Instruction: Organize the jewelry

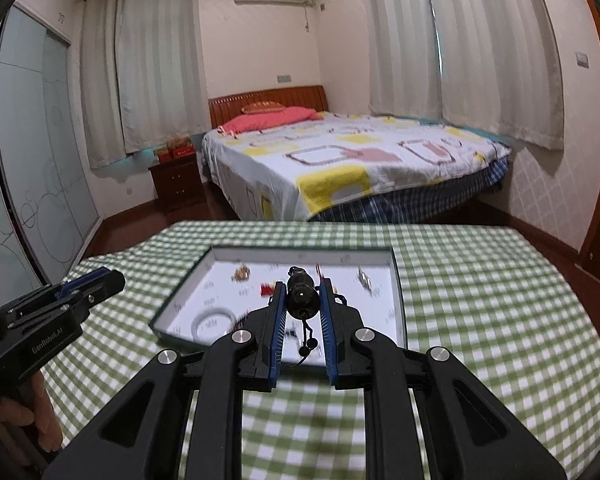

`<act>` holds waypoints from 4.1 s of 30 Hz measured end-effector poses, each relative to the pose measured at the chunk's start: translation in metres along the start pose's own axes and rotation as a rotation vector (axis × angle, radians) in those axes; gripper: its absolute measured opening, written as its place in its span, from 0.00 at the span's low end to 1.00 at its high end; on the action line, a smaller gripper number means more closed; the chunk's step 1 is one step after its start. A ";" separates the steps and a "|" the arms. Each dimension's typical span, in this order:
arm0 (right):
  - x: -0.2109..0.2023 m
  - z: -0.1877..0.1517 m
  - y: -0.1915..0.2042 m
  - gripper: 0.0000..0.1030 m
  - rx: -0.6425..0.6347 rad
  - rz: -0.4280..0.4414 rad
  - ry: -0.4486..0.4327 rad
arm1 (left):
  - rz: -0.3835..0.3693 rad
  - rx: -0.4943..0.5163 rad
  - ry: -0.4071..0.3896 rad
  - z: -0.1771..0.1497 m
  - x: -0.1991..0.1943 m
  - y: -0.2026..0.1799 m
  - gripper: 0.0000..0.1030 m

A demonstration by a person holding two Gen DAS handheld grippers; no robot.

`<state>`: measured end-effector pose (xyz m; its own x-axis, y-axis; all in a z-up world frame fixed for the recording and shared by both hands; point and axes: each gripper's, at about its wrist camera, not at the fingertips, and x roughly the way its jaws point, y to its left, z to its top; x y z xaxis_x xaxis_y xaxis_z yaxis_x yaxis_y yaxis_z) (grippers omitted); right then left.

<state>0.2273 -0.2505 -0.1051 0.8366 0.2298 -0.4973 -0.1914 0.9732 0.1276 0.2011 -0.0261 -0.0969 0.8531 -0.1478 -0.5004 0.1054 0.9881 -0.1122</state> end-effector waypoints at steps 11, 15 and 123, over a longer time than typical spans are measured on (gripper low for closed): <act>0.054 0.029 -0.009 0.17 0.003 -0.014 -0.056 | -0.002 0.011 -0.040 0.038 0.063 0.004 0.21; 0.088 0.023 -0.017 0.17 0.001 -0.029 -0.024 | 0.001 0.029 -0.001 0.035 0.102 -0.001 0.21; -0.109 -0.006 0.025 0.67 -0.017 -0.061 -0.064 | 0.134 -0.020 -0.073 0.006 -0.121 -0.030 0.91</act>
<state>0.1281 -0.2514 -0.0533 0.8781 0.1689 -0.4476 -0.1470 0.9856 0.0835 0.0974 -0.0377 -0.0275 0.8937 -0.0107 -0.4486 -0.0214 0.9976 -0.0663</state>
